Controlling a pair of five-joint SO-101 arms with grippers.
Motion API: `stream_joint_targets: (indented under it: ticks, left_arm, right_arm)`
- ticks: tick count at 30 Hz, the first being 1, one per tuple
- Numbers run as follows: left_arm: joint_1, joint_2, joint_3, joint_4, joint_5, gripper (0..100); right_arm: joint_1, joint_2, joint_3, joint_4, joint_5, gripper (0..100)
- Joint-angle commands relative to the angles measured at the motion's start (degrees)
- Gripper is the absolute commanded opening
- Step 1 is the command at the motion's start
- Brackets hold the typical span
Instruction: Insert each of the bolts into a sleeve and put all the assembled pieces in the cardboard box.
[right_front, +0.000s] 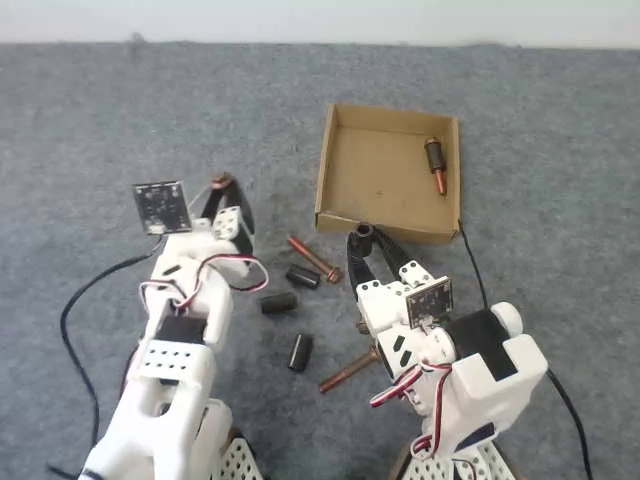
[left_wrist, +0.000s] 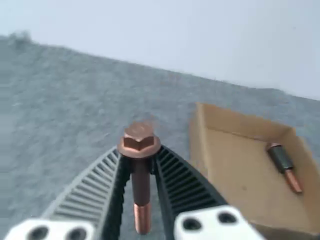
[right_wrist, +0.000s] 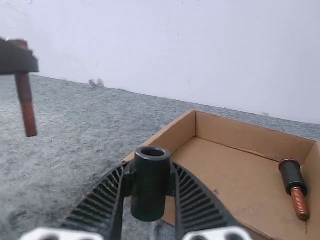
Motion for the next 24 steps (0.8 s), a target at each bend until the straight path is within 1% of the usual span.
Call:
stream_joint_targets:
  ticks: [1, 6, 12, 14, 21, 24]
  left_arm:
    - [3.69, -2.29, -5.67, -2.29, 0.0, 1]
    - [8.79, -1.93, -8.84, -1.41, 0.0, 1]
    - [16.88, -1.85, -18.77, 11.87, 0.0, 1]
    - [18.81, -1.85, -21.32, 14.68, 0.0, 1]
    - [19.78, -1.49, -22.37, 14.86, 0.0, 1]
    - [19.87, 1.67, -23.87, 14.77, 0.0, 1]
  right_arm:
    - [-0.22, -0.13, 1.14, 0.22, -0.53, 0.6]
    - [-0.22, -0.13, 1.14, 0.22, -0.53, 0.6]
    - [-1.45, -0.13, 1.23, 0.22, -0.44, 0.6]
    - [-1.54, -0.13, 1.23, 0.22, -0.44, 0.6]
    - [-2.51, -0.13, 1.32, -0.04, -0.44, 0.6]
    - [-3.65, -0.13, 1.32, -0.04, -0.53, 0.6]
